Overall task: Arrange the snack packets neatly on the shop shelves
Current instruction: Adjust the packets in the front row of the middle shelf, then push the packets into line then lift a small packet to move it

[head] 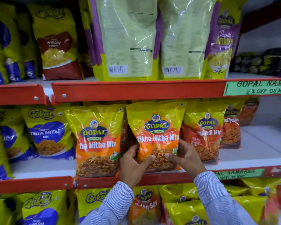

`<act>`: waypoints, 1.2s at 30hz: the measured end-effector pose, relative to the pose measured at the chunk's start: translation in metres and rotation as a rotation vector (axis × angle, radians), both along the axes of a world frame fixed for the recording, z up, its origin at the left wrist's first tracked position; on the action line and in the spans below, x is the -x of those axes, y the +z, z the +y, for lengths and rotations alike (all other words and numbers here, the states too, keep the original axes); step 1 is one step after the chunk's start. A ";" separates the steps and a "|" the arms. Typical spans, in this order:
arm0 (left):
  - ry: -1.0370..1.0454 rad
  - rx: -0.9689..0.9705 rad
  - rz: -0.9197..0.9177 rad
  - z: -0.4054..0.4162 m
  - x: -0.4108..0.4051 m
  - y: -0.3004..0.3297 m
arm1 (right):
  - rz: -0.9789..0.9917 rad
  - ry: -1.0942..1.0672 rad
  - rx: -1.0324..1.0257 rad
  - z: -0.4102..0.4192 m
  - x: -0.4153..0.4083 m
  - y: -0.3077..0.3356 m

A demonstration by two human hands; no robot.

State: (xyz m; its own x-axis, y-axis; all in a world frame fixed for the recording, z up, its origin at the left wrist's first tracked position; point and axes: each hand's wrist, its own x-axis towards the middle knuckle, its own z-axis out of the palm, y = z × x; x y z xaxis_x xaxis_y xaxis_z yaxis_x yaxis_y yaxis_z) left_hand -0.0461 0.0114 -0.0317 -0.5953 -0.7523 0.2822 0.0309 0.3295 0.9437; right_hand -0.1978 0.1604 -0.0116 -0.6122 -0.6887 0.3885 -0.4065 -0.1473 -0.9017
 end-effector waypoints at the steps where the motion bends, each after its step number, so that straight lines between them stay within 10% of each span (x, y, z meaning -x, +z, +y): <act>1: 0.008 0.003 -0.029 -0.002 0.003 -0.004 | -0.009 0.000 -0.017 -0.001 0.005 -0.006; 9: 0.198 0.353 -0.107 0.014 -0.008 0.020 | 0.039 -0.214 0.062 0.000 0.002 -0.009; 14: 0.386 0.915 0.109 0.012 0.006 0.075 | 0.622 -0.698 0.222 -0.006 0.003 0.050; 22: 0.445 1.082 -0.322 -0.018 0.031 0.129 | 0.751 -0.686 0.067 -0.023 0.043 0.097; 30: 0.477 1.155 -0.333 -0.025 0.035 0.136 | 0.756 -0.691 0.082 -0.027 0.049 0.100; 36: 0.382 1.372 -0.272 -0.007 0.016 0.067 | 1.130 -0.560 -0.006 -0.011 0.021 0.055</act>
State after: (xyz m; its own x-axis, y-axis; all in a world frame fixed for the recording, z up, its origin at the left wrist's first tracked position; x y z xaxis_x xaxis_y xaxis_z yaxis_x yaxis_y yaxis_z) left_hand -0.0618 0.0046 0.0356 -0.5754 -0.1097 0.8105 -0.3894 0.9082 -0.1536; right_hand -0.2190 0.1489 0.0432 -0.1486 -0.4465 0.8824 -0.9549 0.2967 -0.0107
